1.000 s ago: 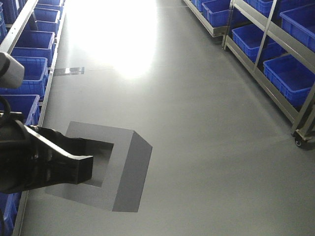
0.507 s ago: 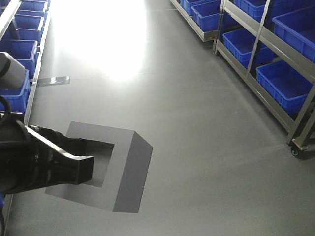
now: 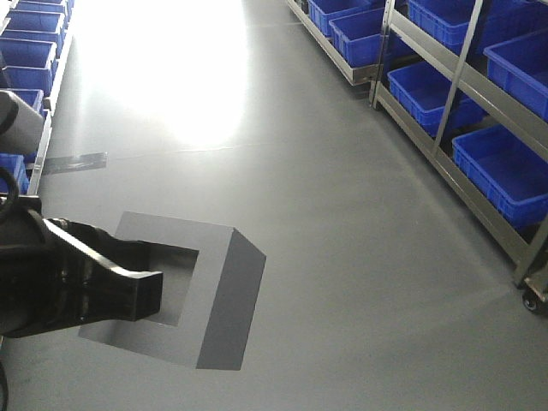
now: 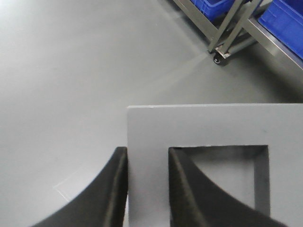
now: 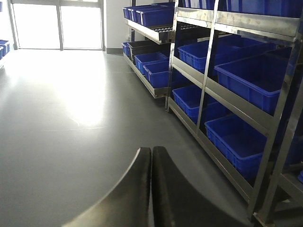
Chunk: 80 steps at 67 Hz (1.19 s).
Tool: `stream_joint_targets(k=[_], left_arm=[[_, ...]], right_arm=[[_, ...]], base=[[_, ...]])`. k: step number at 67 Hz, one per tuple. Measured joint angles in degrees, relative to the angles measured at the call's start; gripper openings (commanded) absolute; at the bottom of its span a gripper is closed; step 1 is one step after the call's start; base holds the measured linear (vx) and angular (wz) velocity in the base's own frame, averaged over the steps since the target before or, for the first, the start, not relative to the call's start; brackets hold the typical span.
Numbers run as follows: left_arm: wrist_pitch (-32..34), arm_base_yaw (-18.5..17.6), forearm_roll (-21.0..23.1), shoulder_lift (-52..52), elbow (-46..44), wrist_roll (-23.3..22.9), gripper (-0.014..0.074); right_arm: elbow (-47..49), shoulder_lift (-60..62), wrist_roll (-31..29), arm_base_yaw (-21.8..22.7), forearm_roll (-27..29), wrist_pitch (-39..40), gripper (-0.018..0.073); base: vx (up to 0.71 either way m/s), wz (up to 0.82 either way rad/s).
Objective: Sort gray base to blue bin
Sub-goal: 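Drive down the aisle between blue bin shelves holding the frame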
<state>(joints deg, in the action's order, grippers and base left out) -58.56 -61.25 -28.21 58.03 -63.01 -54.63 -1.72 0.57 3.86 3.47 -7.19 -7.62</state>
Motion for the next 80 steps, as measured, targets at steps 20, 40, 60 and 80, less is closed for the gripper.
stream_joint_targets(k=[20, 40, 60, 80], left_arm=[[0.0, 0.0, 0.0, 0.0, 0.0, 0.0, 0.0003], [0.0, 0.0, 0.0, 0.0, 0.0, 0.0, 0.0003], [0.0, 0.0, 0.0, 0.0, 0.0, 0.0, 0.0003], [0.0, 0.0, 0.0, 0.0, 0.0, 0.0, 0.0003]], right_arm=[[0.0, 0.0, 0.0, 0.0, 0.0, 0.0, -0.0009], [0.0, 0.0, 0.0, 0.0, 0.0, 0.0, -0.0009], [0.0, 0.0, 0.0, 0.0, 0.0, 0.0, -0.0009], [0.0, 0.0, 0.0, 0.0, 0.0, 0.0, -0.0009]], base=[[0.41, 0.03], [0.45, 0.07], [0.48, 0.05], [0.49, 0.07]])
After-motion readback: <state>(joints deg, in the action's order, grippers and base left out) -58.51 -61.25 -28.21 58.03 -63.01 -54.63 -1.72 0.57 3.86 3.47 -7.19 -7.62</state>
